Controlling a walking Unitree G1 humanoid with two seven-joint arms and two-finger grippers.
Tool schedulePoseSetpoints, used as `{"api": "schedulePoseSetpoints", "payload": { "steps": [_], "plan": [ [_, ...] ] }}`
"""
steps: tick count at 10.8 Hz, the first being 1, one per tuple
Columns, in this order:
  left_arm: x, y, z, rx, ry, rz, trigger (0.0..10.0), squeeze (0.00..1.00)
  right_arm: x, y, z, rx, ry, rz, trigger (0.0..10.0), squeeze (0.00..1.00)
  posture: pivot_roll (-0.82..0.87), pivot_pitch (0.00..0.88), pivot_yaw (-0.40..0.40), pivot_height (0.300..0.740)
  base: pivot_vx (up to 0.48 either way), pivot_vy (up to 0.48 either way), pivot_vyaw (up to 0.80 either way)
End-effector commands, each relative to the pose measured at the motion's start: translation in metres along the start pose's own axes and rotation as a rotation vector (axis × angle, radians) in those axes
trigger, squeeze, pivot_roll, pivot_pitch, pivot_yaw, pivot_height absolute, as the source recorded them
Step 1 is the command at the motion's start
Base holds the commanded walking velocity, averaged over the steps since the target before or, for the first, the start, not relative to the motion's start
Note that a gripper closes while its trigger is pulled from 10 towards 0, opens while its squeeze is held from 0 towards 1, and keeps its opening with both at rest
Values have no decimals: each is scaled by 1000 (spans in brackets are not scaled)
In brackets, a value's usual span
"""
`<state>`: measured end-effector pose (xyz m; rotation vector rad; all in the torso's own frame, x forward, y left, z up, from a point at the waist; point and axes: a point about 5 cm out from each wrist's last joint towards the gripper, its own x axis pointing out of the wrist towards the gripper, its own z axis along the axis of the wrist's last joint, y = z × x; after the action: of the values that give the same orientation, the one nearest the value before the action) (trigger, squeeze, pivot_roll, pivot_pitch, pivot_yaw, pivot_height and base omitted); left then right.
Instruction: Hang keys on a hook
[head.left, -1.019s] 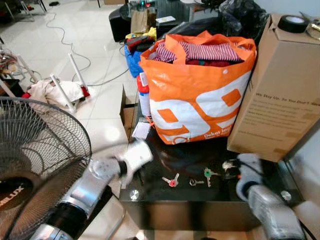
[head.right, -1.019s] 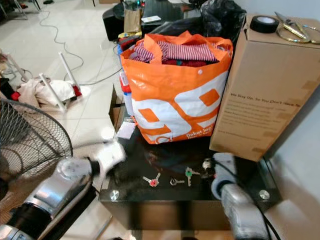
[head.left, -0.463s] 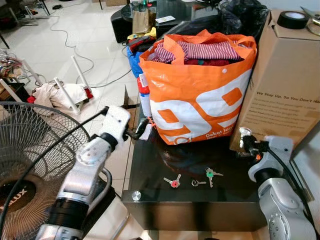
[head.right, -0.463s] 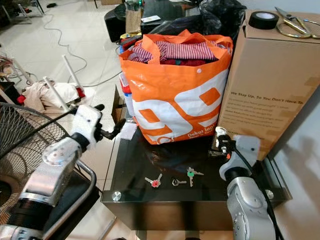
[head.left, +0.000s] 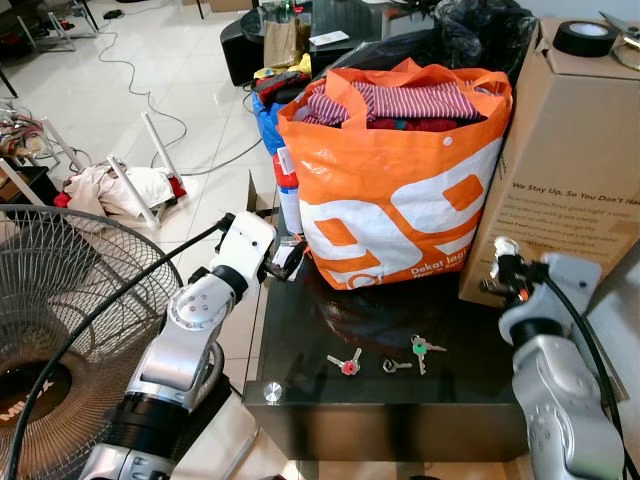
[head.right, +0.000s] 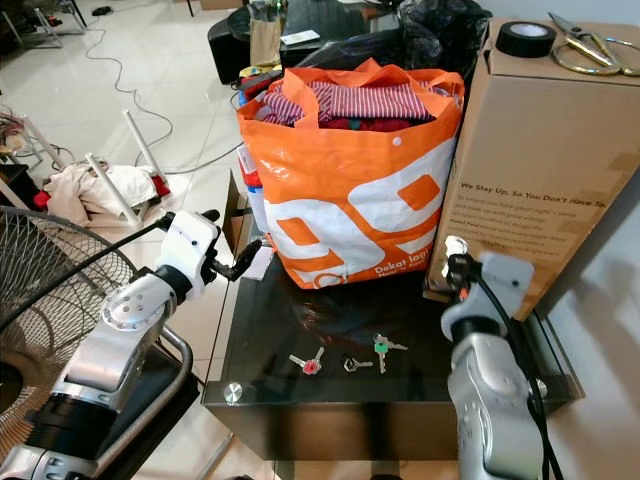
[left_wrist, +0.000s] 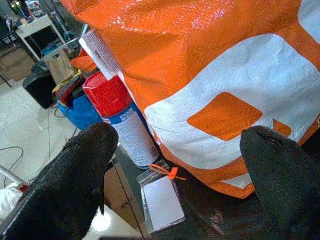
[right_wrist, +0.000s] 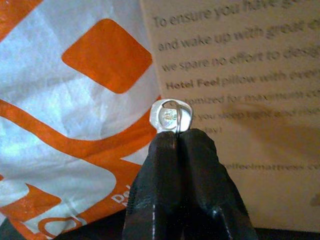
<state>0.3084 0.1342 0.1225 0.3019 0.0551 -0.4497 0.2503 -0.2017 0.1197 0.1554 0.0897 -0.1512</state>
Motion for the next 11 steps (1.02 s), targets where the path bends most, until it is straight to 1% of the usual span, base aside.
{"api": "schedulePoseSetpoints", "payload": {
  "steps": [1, 2, 5, 11],
  "plan": [
    [0, 5, 3, -6, -3, 23, 10000, 0, 1, 5, 2, 3, 6, 18, 10000, 0, -230, 0, 126, 740, 0, 0, 0],
    [0, 4, 1, -27, 3, 33, 10000, 0, 3, 6, 4, -19, 7, 16, 10000, 0, -237, 0, 127, 740, 0, 0, 0],
    [1, 1, 1, -42, 4, 37, 10000, 0, 8, 3, 8, -52, 21, 5, 10000, 0, -242, 0, 124, 740, 0, 0, 0],
    [5, 2, 4, -37, -3, 39, 10000, 0, 11, 4, 10, -55, 26, -4, 10000, 0, -244, 0, 130, 740, 0, 0, 0]
  ]
}}
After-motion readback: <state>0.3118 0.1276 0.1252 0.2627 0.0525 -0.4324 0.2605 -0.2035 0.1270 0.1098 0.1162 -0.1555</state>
